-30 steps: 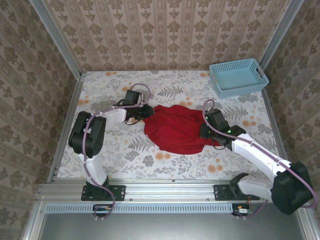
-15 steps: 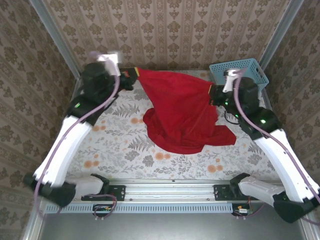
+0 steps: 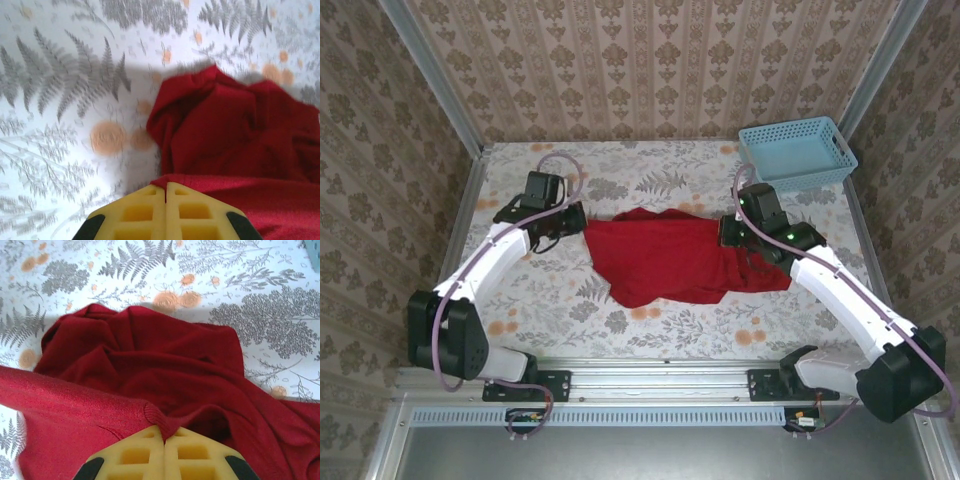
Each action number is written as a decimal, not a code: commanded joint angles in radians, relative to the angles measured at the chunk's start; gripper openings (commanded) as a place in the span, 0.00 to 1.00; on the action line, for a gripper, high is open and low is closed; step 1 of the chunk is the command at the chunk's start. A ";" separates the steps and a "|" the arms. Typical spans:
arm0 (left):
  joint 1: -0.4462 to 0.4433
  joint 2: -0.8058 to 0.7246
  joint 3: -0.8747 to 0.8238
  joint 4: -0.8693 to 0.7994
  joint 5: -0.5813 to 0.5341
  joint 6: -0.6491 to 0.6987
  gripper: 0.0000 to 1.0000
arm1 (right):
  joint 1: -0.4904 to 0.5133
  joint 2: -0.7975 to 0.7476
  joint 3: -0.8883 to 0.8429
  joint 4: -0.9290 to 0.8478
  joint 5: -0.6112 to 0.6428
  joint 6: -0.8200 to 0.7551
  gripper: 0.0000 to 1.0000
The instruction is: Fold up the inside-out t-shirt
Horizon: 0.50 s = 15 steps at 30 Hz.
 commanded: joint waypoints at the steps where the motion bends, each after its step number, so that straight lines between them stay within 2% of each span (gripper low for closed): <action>1: -0.006 -0.133 0.087 0.043 0.069 0.005 0.00 | -0.003 -0.069 0.063 0.016 0.011 -0.008 0.00; 9: -0.012 -0.321 -0.009 0.117 0.036 0.026 0.00 | 0.029 -0.105 0.033 0.027 -0.076 -0.011 0.00; 11: 0.005 -0.385 -0.040 0.108 0.000 0.031 0.00 | 0.067 -0.102 0.017 0.041 -0.074 0.006 0.00; 15: 0.087 -0.508 -0.042 0.030 -0.083 0.047 0.00 | 0.208 -0.042 0.049 0.077 -0.044 0.026 0.00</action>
